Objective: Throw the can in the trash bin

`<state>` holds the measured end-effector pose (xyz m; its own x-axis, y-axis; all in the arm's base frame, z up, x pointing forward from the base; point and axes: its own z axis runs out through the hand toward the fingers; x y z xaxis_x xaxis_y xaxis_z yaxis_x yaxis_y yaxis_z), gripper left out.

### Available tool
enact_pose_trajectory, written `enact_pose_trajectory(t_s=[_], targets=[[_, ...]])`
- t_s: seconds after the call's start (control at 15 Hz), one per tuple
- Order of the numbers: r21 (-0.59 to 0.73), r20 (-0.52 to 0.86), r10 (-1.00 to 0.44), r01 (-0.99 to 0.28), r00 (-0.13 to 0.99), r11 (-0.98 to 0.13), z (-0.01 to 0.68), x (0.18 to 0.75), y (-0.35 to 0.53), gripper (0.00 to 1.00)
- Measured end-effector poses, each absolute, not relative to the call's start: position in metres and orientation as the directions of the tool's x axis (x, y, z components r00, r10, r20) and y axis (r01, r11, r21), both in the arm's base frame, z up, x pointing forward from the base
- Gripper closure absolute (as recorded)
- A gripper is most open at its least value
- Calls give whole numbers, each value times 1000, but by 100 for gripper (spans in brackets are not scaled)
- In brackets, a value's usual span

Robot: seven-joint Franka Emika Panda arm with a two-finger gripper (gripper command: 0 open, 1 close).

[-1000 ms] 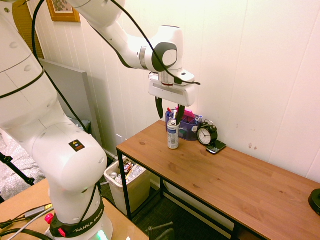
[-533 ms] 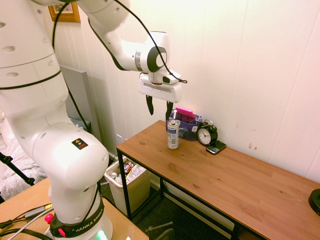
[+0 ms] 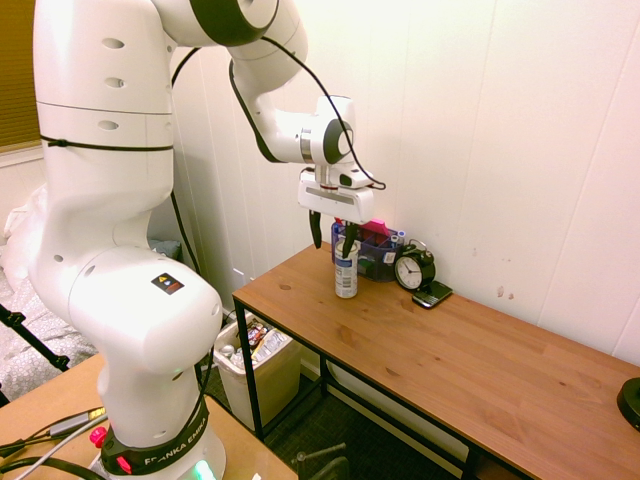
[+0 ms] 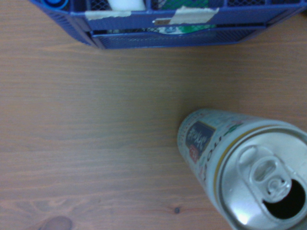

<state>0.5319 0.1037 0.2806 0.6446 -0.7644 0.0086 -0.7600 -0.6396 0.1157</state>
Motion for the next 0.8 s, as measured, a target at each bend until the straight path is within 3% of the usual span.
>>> enact_pose_trajectory(t_s=[0.13,0.2,0.8], targets=[[121,10,-774,-769,633,-628,269,546,100,0],[111,14,-775,-772,631,-626,264,553,99,100],[84,28,-780,-779,625,-621,247,562,89,100]])
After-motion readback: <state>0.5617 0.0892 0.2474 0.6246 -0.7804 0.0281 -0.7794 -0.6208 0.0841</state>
